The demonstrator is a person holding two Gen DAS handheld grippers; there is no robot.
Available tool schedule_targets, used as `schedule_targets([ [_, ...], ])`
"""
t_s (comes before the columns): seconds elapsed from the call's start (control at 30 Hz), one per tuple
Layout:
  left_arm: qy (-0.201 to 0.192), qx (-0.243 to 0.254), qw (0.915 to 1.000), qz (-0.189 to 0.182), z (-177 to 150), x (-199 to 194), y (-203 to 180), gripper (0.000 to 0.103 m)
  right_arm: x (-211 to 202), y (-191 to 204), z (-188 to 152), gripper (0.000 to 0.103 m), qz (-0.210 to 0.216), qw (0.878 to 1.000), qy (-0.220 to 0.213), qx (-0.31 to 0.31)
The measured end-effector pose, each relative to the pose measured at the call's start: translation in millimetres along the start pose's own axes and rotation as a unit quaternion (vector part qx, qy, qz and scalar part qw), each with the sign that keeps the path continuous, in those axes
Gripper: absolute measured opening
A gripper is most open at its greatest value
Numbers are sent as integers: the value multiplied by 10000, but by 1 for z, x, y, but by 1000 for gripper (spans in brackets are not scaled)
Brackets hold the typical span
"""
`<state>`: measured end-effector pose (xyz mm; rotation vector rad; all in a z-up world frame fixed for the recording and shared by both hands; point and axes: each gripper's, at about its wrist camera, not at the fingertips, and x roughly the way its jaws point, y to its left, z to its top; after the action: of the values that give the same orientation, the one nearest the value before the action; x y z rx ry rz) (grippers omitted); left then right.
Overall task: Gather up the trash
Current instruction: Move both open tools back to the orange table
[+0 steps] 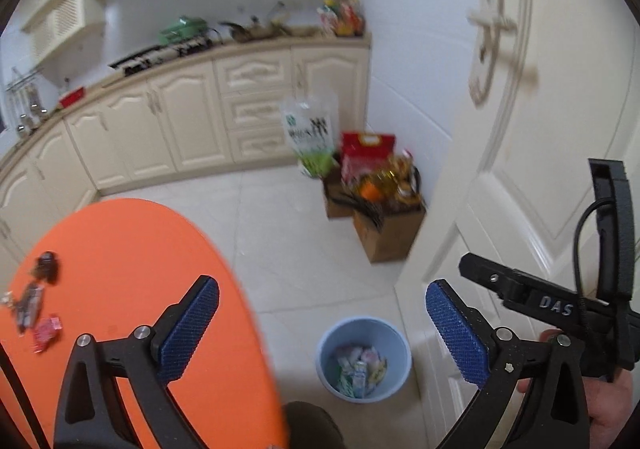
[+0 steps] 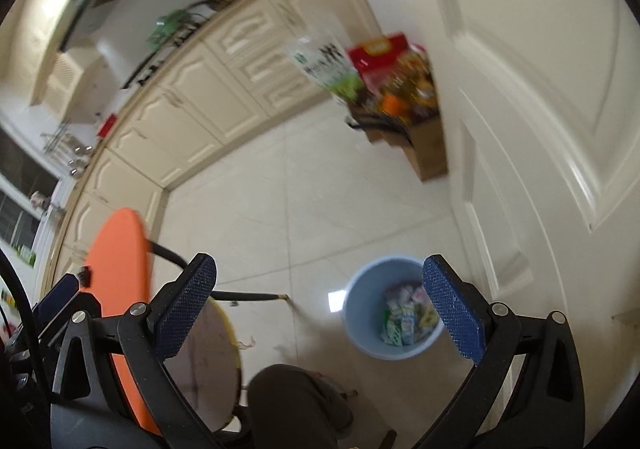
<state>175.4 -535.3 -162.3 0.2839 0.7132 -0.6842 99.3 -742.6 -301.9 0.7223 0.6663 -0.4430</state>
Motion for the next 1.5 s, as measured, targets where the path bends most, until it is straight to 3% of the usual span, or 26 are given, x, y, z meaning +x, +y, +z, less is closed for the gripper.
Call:
schedule_targets([
  [0.33, -835, -623, 9928, 591, -67, -121, 72, 102, -61, 157, -15, 103, 618, 9885, -628, -1227],
  [0.47, -1146, -928, 9843, 967, -105, -166, 95, 102, -82, 219, -33, 103, 782, 9773, -883, -1760],
  [0.77, -1391, -1479, 9633, 1758, -179, -247, 123, 102, -110, 336, -90, 103, 1196, 9465, -1224, -2736],
  [1.0, -1501, -1794, 9462, 2234, -214, -287, 108, 102, -117, 388, -138, 103, 1416, 9225, -1371, -3319],
  [1.2, -1584, -2065, 9325, 2505, -233, -313, 91, 102, -117, 408, -171, 103, 1514, 9066, -1392, -3686],
  [1.5, -1581, -2183, 9284, 2559, -231, -328, 90, 102, -114, 420, -187, 103, 1667, 8985, -1248, -3864],
])
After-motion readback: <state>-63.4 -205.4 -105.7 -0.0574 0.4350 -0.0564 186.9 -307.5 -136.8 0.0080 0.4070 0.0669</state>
